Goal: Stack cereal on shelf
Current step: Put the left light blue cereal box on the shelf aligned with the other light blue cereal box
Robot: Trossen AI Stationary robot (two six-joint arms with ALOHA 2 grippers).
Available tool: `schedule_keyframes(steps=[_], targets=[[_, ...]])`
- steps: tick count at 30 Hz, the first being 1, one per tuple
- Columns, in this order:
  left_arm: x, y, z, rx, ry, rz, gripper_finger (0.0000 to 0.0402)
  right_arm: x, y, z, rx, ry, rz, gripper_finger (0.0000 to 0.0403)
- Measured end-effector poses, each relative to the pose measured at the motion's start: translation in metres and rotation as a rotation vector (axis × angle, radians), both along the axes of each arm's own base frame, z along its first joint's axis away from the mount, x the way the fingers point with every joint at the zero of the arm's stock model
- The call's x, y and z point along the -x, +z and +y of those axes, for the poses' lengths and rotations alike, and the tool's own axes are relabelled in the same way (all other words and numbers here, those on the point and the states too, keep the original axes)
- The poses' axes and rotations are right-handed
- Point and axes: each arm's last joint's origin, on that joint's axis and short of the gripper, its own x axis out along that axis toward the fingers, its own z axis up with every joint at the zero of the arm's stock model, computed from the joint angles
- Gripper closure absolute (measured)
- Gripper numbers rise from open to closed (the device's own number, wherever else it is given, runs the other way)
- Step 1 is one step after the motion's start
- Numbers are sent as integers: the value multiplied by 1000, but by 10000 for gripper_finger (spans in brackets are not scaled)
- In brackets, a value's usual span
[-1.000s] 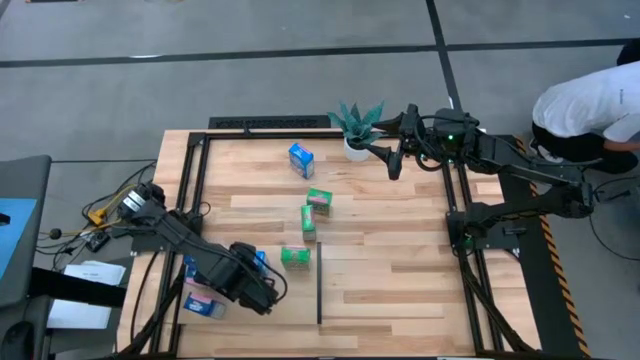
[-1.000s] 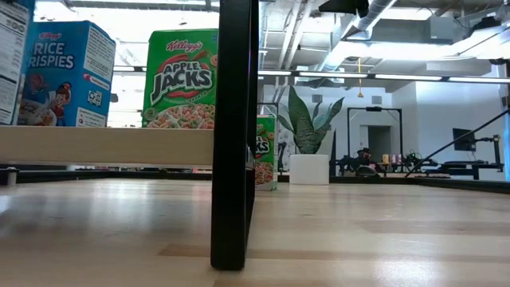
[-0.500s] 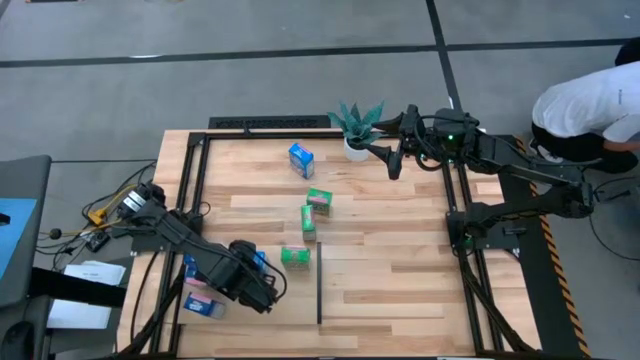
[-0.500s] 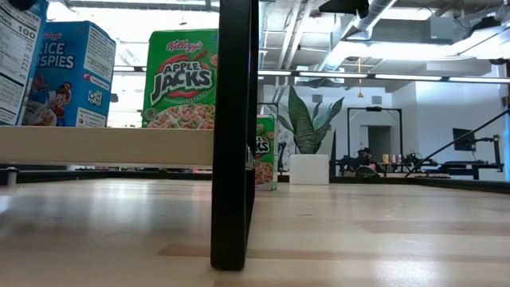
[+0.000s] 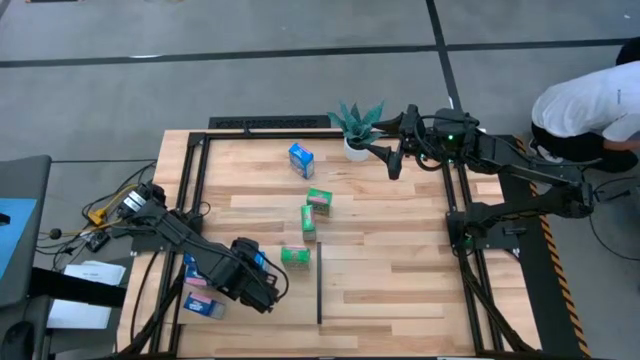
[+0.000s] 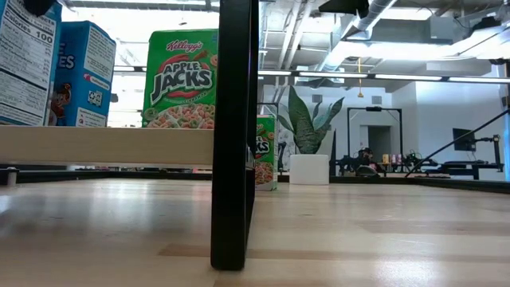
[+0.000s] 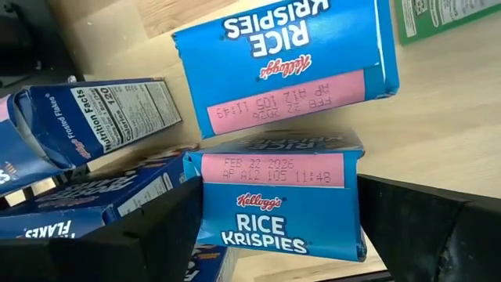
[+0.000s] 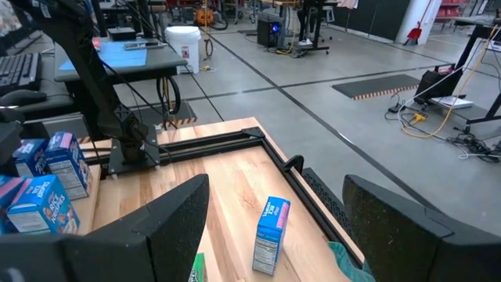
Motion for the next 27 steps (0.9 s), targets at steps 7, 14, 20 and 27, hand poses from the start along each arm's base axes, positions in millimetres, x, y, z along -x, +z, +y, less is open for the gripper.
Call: schedule_keyframes(steps=[7,14,20,27], targets=[[-1,0,1,3,-20,8,67,0,0,0,2,1,1,85],[-2,0,5,13,-32,22,36,0,0,0,2,1,1,85],[-3,0,5,18,-20,20,36,0,0,0,2,1,1,85],[-3,0,4,37,-17,29,36,0,0,0,1,1,4,85]])
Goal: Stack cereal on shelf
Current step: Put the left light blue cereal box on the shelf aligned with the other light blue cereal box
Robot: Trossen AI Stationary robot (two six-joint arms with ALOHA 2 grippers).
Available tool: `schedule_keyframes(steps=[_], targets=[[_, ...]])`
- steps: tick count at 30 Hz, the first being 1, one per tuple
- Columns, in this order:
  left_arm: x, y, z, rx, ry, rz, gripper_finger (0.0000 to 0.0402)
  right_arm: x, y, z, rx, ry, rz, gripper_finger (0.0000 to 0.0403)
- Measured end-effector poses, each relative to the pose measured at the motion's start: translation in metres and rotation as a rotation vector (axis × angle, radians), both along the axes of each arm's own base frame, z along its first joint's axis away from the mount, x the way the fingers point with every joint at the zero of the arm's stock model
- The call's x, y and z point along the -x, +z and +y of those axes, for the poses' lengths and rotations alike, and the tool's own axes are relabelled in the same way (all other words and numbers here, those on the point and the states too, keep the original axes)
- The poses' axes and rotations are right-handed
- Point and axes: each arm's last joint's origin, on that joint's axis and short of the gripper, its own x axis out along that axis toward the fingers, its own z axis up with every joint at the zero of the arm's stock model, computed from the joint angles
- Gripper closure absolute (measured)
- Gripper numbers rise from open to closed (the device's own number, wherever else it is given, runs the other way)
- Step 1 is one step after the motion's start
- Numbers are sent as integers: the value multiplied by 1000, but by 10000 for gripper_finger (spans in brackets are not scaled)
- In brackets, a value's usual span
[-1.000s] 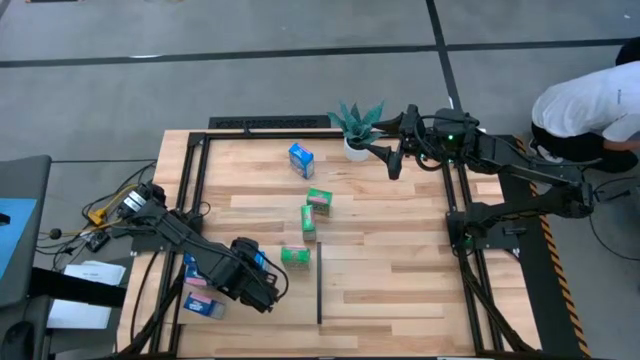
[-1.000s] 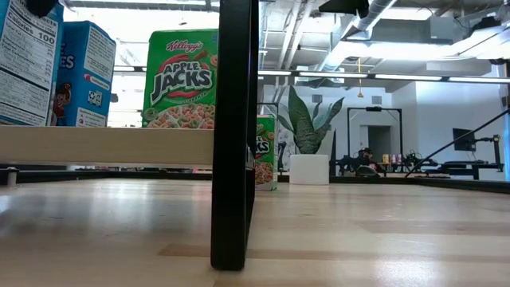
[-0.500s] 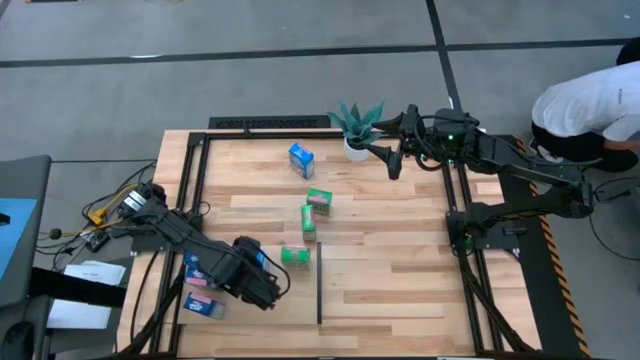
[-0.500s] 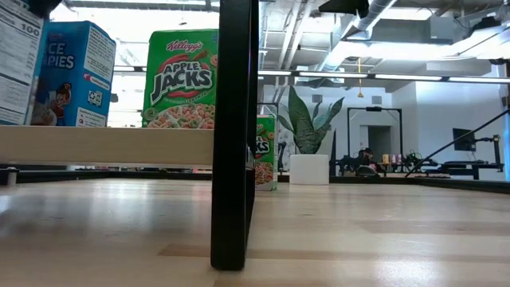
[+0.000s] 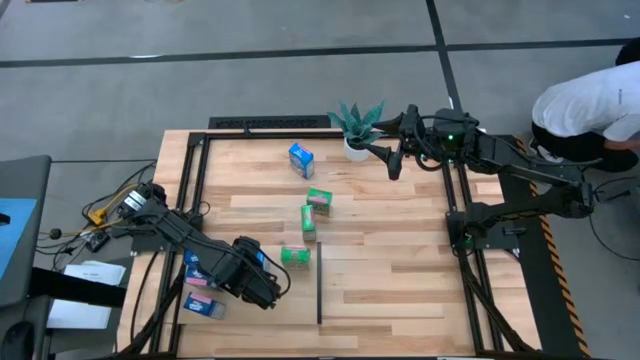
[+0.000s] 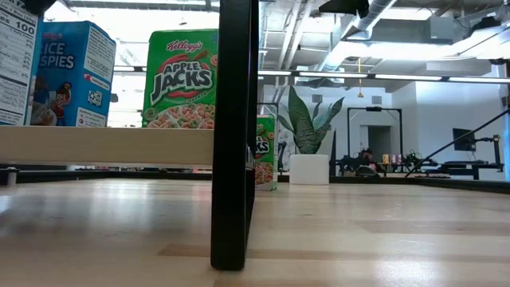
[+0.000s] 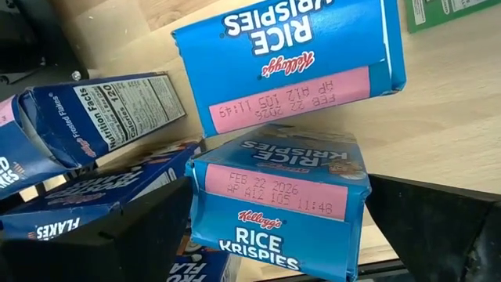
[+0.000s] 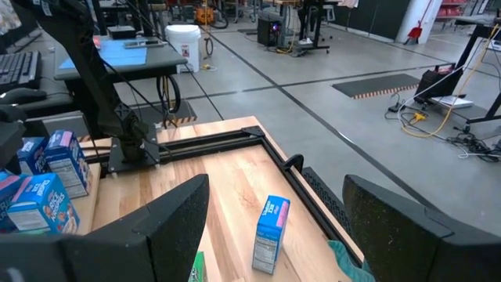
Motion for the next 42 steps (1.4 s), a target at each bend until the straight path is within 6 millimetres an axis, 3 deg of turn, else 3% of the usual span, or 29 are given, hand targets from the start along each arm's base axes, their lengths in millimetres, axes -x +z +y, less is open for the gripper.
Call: schedule_keyframes(steps=[11,20,29,36,42], targets=[[-6,1,5,12,-17,-25,36,0,-2,0,-6,0,20,85],[-5,18,10,-43,-9,-57,36,0,-2,0,-6,0,19,85],[-8,37,8,8,-10,-113,36,0,-2,0,-6,0,19,85],[-2,66,-4,192,10,-141,36,0,-2,0,-7,5,19,85],[12,65,-24,287,56,-53,36,0,-2,0,-7,6,19,85]])
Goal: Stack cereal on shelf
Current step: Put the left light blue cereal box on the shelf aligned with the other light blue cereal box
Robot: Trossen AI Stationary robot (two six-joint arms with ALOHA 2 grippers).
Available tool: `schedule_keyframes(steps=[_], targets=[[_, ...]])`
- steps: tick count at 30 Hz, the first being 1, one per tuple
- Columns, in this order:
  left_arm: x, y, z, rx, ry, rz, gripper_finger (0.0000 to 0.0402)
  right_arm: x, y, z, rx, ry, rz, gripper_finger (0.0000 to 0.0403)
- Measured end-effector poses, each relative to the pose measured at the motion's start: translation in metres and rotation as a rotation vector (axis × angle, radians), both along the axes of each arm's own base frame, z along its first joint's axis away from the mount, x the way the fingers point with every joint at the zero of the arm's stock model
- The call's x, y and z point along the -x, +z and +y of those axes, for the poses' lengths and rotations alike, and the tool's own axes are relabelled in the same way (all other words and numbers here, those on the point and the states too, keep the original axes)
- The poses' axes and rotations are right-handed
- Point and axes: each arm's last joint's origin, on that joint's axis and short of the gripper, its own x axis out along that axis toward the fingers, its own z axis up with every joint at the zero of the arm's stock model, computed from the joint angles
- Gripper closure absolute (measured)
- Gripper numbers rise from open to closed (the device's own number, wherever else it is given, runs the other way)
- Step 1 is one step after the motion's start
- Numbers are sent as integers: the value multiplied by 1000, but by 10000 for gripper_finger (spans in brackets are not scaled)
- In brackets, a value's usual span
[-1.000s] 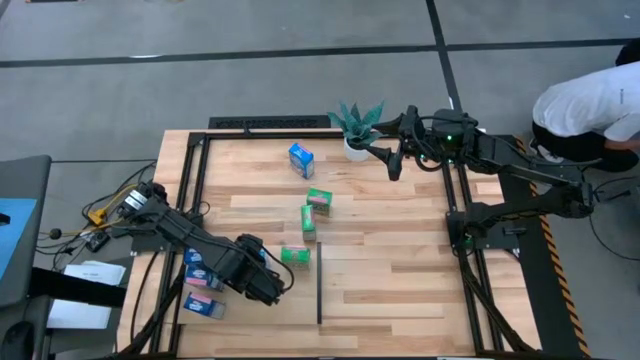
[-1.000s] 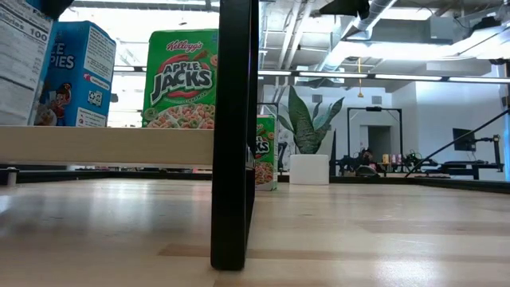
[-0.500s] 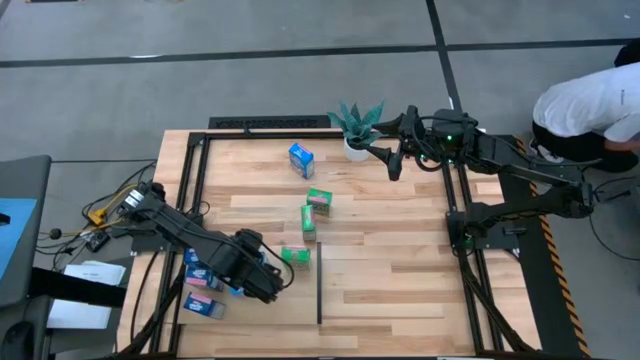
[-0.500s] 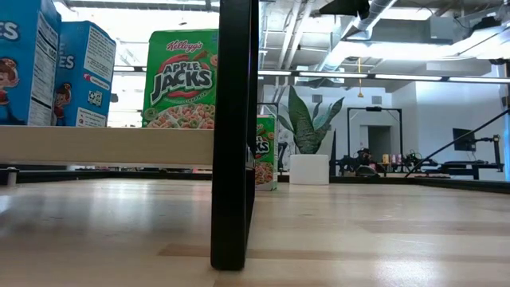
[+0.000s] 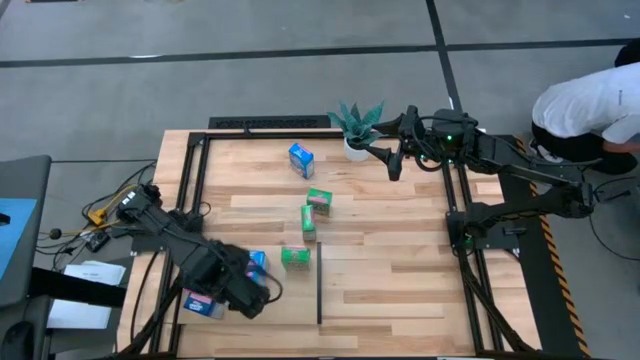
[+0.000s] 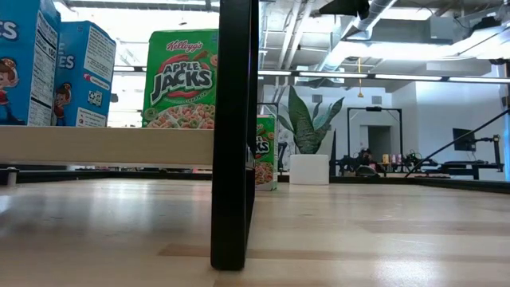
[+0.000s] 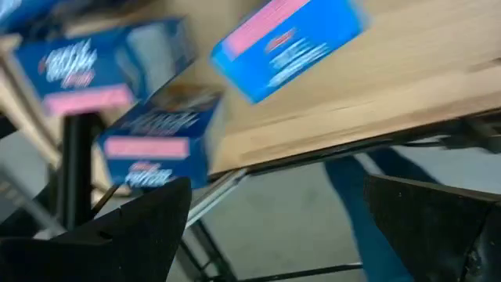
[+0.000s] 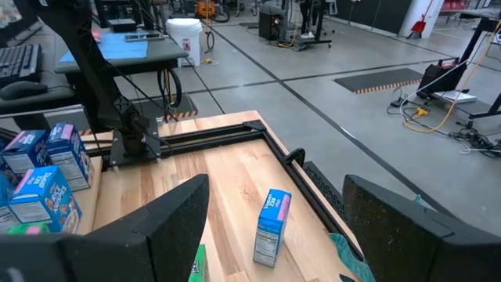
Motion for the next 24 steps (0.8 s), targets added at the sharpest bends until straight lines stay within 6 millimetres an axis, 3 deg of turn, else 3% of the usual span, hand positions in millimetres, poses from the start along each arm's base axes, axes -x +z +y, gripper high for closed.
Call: schedule_keyframes(steps=[9,14,24], targets=[[8,-20,-9,-84,60,54,50,0,0,0,2,2,1,85],[8,-30,-7,-105,58,87,94,0,0,0,2,2,1,85],[10,-25,-7,-34,18,118,185,0,0,0,2,1,1,85]])
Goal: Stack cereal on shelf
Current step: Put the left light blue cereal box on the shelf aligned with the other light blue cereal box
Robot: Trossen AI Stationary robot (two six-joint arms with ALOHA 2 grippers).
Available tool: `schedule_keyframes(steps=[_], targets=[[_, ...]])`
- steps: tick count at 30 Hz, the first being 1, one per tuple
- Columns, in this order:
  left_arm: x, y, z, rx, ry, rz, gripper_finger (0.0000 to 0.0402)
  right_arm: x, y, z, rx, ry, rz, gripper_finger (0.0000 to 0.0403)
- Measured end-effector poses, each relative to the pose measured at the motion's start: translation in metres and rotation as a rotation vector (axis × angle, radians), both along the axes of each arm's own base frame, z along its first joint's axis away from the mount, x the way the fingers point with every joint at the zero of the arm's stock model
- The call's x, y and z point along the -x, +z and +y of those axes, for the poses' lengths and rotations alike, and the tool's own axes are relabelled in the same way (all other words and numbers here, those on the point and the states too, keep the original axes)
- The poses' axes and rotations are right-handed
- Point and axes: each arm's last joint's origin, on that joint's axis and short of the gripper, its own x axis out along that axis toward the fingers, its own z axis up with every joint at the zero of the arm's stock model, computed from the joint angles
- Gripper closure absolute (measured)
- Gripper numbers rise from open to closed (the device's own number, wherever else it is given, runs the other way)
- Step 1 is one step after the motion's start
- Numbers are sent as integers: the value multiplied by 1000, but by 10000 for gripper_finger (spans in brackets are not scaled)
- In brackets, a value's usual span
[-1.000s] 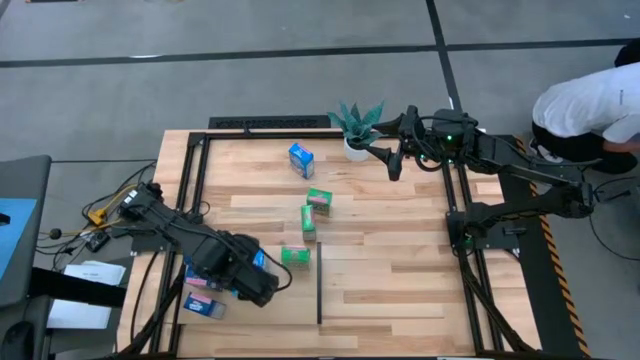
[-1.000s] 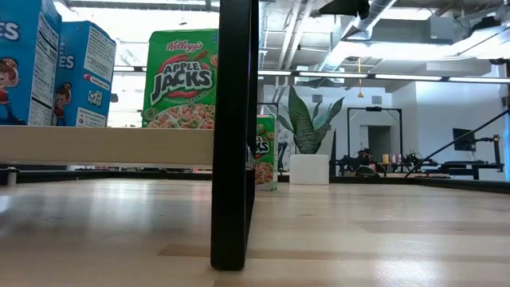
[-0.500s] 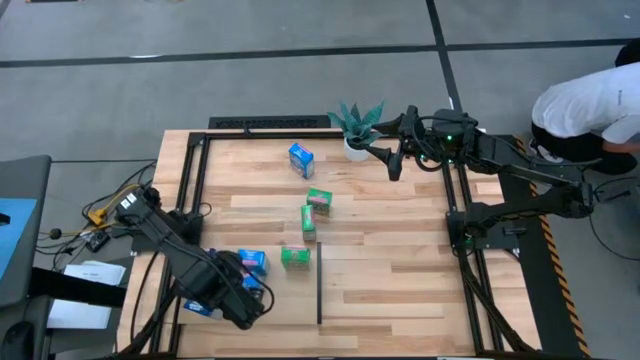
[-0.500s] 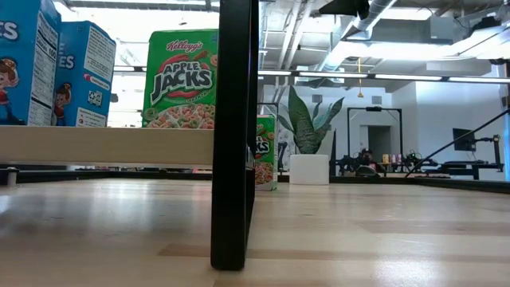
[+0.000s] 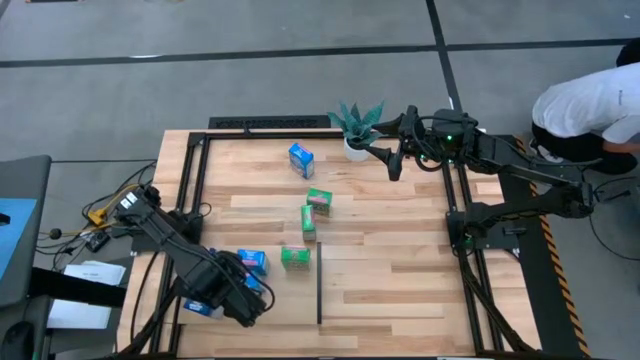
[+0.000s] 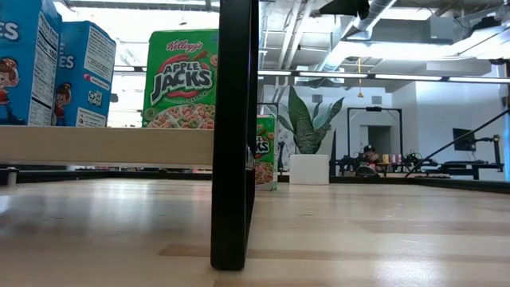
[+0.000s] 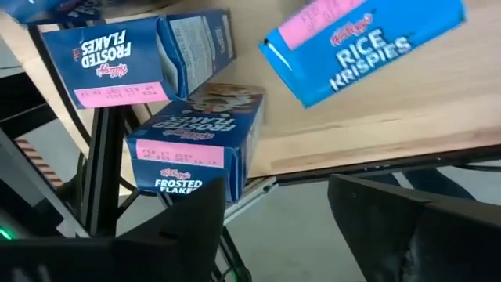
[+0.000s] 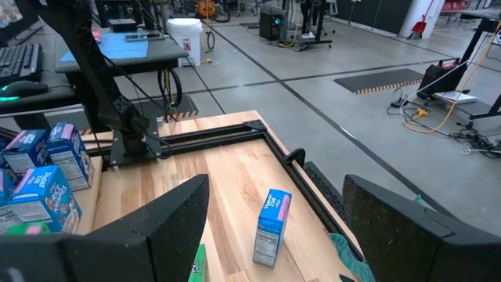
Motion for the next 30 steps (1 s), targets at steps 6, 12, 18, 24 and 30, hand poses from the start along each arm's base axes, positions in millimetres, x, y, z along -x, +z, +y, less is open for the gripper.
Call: schedule_keyframes(steps=[6,12,18,24,30], targets=[[-6,-4,6,-50,9,-23,225,0,0,0,-1,0,0,85],[-5,-19,9,-60,-12,41,273,0,-2,0,-10,-1,23,85],[-5,-21,10,-79,-8,34,328,1,-4,0,-15,-1,40,85],[-5,-20,10,-83,-24,26,389,1,-4,0,-12,-1,41,85],[-5,-21,10,-85,-16,27,398,1,-4,0,9,4,50,85]])
